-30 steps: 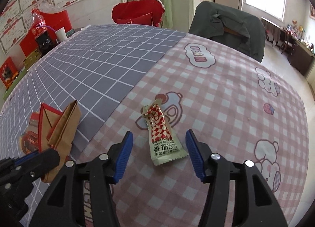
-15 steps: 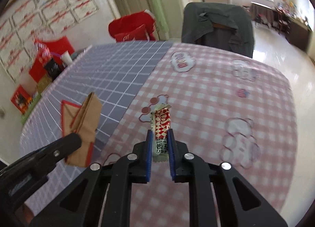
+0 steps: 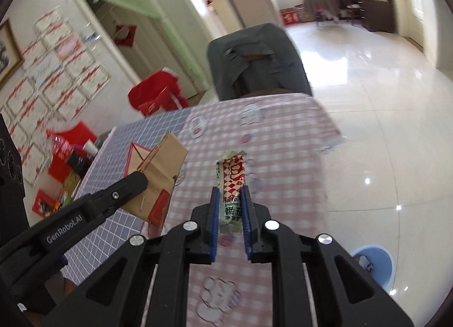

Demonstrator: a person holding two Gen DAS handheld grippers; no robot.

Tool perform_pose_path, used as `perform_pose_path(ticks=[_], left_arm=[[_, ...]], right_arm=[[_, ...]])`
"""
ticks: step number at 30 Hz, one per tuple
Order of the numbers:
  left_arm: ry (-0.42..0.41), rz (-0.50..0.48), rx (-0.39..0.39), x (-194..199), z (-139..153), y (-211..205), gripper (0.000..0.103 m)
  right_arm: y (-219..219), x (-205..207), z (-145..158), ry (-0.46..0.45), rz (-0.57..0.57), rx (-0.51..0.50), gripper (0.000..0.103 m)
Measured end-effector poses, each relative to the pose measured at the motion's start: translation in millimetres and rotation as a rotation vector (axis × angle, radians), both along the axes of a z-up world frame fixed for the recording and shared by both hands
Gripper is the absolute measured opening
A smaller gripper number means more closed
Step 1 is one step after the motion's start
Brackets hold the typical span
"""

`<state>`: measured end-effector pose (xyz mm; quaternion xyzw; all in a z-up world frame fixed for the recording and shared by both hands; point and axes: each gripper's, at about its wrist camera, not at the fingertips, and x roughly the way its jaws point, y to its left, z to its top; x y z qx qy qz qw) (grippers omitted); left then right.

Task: Collect trash
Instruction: 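Grasp the red-white snack wrapper with the right tool while the left tool lifts the box toward the bucket, then carry both items over the blue bucket and open the left tool to drop the box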

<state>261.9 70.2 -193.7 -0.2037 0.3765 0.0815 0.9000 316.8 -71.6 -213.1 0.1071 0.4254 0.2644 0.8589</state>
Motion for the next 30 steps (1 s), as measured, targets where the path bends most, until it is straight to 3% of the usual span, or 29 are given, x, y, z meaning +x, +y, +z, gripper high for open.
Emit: perform_pose_path(ticks=[13, 23, 29, 30], left_arm=[[0.010, -0.278, -0.039, 23.1, 4.5, -149.6, 0.010], [0.057, -0.428, -0.071, 39.8, -9.6, -231.0, 0.011], [0.142, -0.476, -0.085, 52.2, -25.3, -257.3, 0.022], [0.155, -0.484, -0.085, 54.0, -28.3, -259.9, 0.029]], right_arm=[[-165.8, -30.1, 12.4, -0.005, -0.284, 0.043, 0.015], [-246.5, -51.2, 3.2, 0.010, -0.438, 0.060, 0.015], [-271.5, -56.7, -1.5, 0.015, -0.484, 0.063, 0.015], [-273.5, -57.2, -2.5, 0.017, -0.487, 0.061, 0.015]])
